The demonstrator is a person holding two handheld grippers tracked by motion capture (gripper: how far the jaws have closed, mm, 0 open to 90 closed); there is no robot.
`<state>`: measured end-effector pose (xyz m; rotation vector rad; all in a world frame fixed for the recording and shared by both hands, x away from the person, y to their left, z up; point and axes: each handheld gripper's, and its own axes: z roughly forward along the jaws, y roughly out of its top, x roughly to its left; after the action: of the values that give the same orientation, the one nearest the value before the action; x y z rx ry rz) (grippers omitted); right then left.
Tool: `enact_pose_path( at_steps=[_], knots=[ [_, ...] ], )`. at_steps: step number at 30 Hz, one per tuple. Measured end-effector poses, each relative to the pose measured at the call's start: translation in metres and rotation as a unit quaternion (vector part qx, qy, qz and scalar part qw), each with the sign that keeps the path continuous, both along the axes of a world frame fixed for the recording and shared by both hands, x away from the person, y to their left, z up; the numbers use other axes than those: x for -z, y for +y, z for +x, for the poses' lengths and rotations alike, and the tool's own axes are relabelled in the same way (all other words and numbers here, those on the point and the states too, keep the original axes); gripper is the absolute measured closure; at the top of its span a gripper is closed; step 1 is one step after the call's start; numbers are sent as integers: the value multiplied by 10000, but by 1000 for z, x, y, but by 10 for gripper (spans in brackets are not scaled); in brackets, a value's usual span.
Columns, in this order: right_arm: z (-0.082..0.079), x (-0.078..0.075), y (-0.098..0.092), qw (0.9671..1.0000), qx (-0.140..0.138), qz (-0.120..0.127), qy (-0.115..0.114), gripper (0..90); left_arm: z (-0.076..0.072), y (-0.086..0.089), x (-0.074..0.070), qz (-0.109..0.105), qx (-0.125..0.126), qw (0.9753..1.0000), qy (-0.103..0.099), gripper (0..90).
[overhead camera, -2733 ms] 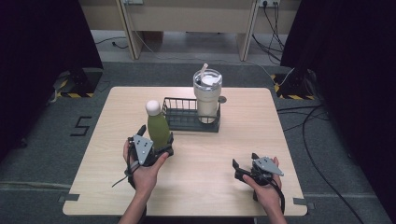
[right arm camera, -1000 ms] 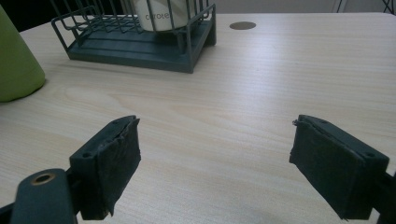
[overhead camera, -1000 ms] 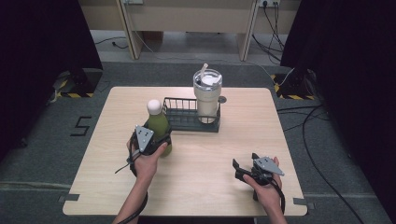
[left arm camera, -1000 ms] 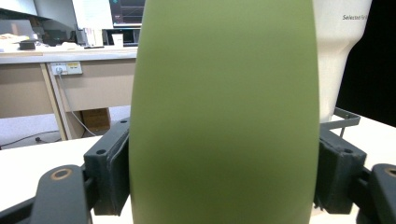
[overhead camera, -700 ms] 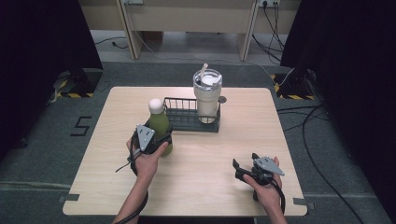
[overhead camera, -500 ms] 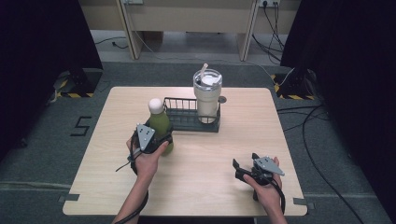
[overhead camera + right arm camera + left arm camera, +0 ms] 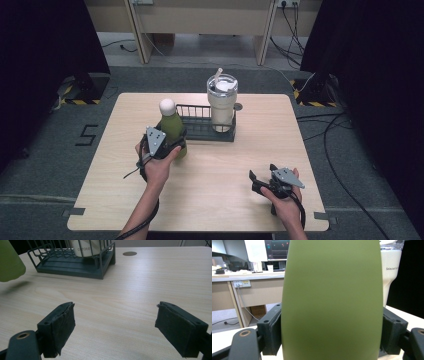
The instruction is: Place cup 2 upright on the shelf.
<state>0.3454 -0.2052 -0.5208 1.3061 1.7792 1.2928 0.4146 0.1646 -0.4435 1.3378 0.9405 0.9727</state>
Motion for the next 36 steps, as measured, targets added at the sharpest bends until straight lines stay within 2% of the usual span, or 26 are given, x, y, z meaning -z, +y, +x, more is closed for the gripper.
enact_pose_path(
  at_steps=[15,36],
  knots=[
    [0,0,0,10000,-1,3,1,154,7,-3,-17,-17,61,9999,-153,215],
    [0,0,0,10000,-5,13,15,154,15,-5,-33,-30,139,9996,-240,216]
  ],
)
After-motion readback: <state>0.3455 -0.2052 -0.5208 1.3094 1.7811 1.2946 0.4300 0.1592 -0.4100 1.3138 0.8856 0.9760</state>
